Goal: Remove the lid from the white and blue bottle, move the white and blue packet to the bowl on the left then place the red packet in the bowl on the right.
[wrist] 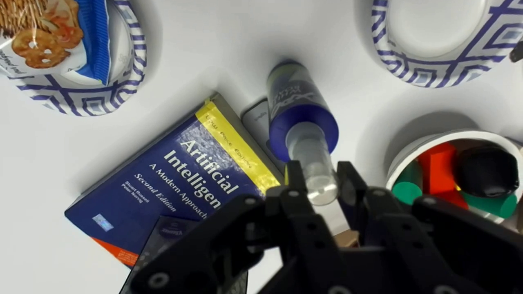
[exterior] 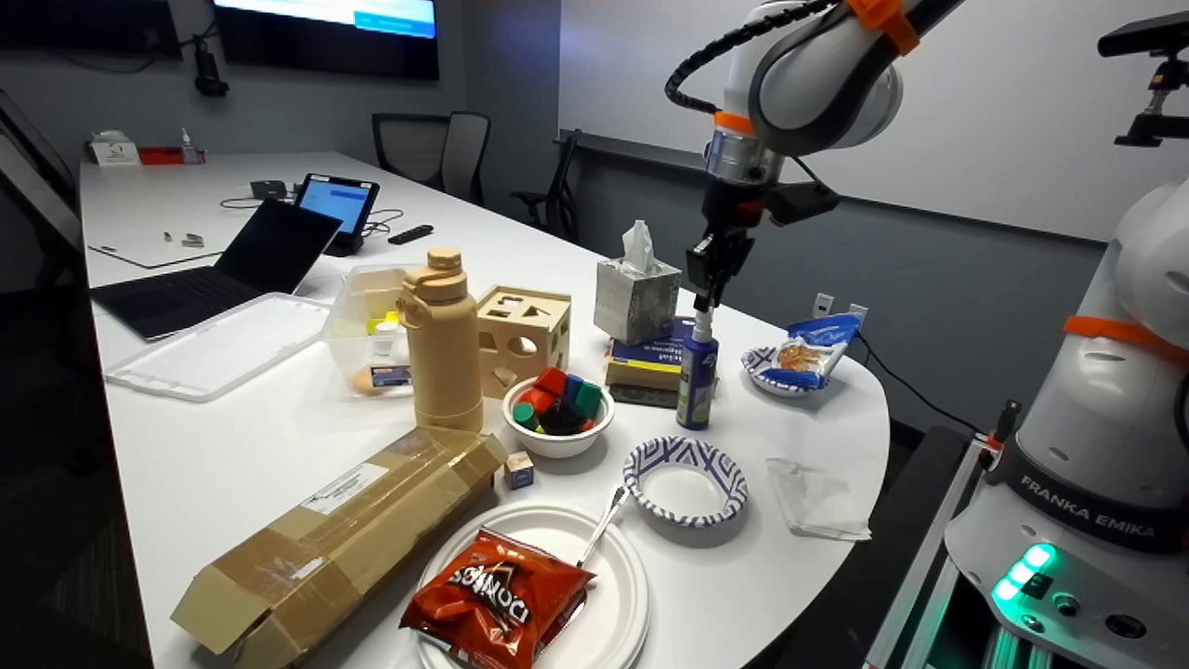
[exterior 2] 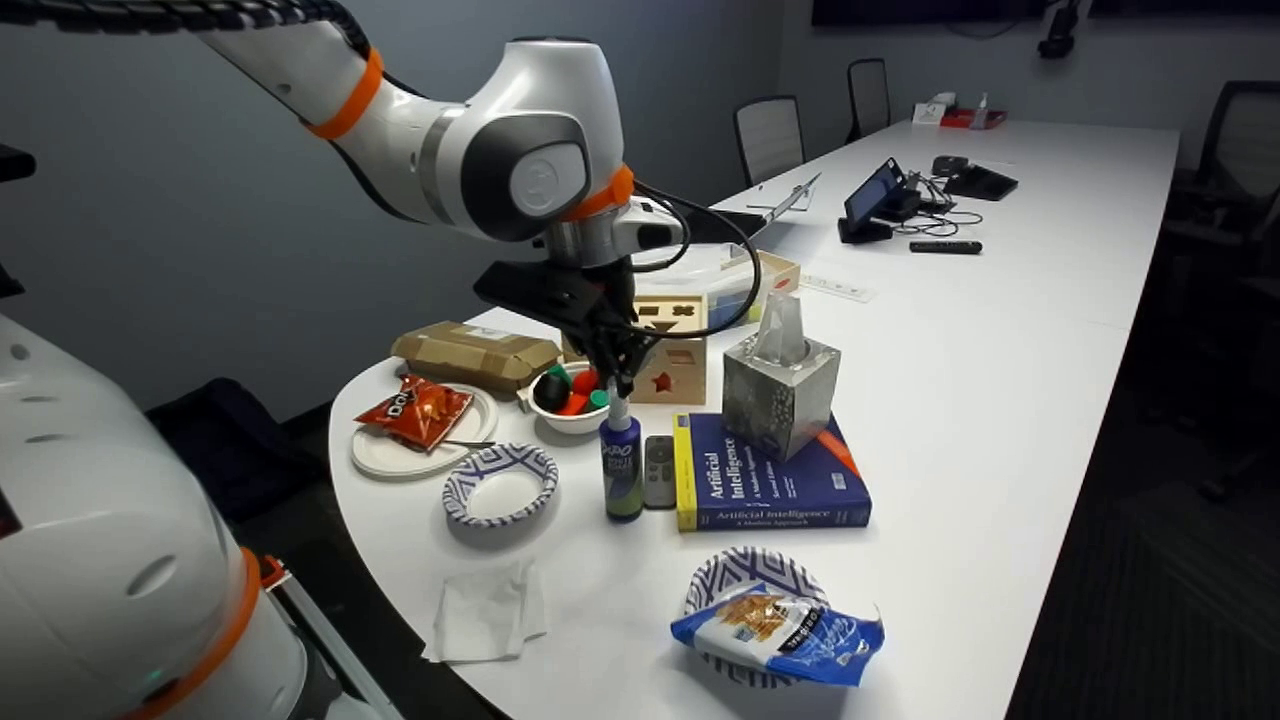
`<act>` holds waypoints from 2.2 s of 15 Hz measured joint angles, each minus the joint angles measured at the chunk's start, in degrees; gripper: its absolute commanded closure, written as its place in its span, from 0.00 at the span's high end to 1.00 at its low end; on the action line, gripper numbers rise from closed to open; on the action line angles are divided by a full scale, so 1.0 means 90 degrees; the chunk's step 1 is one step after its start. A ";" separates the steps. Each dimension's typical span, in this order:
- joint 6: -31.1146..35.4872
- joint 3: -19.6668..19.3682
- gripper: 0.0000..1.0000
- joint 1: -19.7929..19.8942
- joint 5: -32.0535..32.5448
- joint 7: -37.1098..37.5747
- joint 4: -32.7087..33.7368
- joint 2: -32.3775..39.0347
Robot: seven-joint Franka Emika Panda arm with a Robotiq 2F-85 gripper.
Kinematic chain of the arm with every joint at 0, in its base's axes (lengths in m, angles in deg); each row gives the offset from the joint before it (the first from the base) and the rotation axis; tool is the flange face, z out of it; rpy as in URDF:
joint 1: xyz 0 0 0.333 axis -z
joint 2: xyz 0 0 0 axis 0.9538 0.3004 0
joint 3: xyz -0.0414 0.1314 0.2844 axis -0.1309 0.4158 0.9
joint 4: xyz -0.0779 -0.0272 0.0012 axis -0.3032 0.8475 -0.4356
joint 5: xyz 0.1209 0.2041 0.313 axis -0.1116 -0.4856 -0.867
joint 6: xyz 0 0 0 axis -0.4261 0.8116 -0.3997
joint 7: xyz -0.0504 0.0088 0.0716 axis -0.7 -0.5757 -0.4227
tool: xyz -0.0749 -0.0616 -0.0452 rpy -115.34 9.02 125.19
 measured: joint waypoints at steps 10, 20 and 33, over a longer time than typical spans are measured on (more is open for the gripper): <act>-0.0646 0.0114 0.06 0.0330 0.0314 0.0220 0.0411 -0.0522; 0.0620 -0.1421 0.06 0.0585 -0.1263 -0.1168 -0.0082 0.0715; 0.1246 -0.0897 0.51 0.0507 -0.2222 -0.1547 0.0272 0.2694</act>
